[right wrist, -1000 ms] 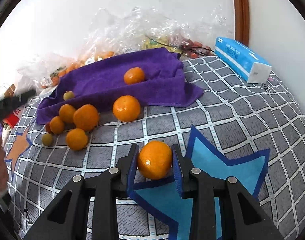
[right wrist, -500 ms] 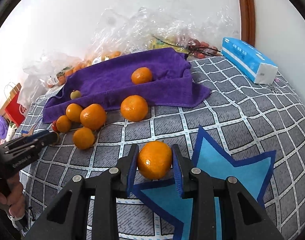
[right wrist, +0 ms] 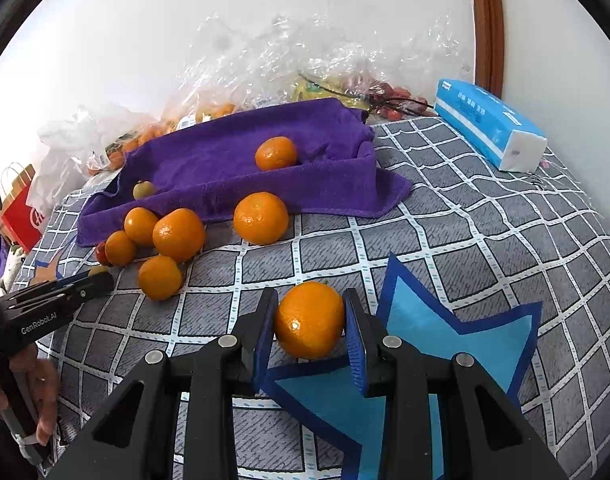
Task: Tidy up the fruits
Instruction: 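Lift and carry the orange in the right gripper toward the towel while the left carries its fruit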
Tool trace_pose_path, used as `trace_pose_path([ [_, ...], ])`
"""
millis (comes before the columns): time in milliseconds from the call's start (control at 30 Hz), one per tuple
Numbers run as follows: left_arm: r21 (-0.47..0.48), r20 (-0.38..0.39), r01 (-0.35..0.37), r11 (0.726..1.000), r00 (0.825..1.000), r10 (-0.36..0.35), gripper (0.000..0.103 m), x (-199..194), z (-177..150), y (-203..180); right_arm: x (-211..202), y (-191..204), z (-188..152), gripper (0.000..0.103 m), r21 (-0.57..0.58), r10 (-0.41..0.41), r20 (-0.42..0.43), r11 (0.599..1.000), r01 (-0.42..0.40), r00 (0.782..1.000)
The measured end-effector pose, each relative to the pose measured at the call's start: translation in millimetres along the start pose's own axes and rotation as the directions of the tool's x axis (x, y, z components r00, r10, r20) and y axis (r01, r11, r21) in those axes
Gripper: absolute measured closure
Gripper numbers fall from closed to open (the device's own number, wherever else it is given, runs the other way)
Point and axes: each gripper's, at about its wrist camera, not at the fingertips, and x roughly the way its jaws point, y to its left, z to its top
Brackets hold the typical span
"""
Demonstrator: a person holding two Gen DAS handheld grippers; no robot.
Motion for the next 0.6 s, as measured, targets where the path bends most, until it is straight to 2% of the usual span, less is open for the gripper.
trace_pose_path([
  [433, -0.009, 0.004, 0.013, 1.000, 1.000, -0.012, 0.080, -0.8, -0.2, 2.4, 4.5, 5.5, 0.6, 0.070, -0.039, -0.019, -0.022, 0.999, 0.018, 1.000],
  [533, -0.027, 0.042, 0.105, 0.994, 0.994, -0.104, 0.080, -8.7, -2.0, 8.4, -1.0, 6.3, -0.1, 0.070, -0.046, 0.002, 0.005, 0.999, -0.001, 1.000],
  [600, -0.030, 0.088, 0.137, 0.990, 0.987, -0.134, 0.080, -17.2, -3.7, 11.3, -4.4, 5.3, -0.5, 0.070, -0.044, 0.020, 0.019, 0.999, -0.019, 1.000],
])
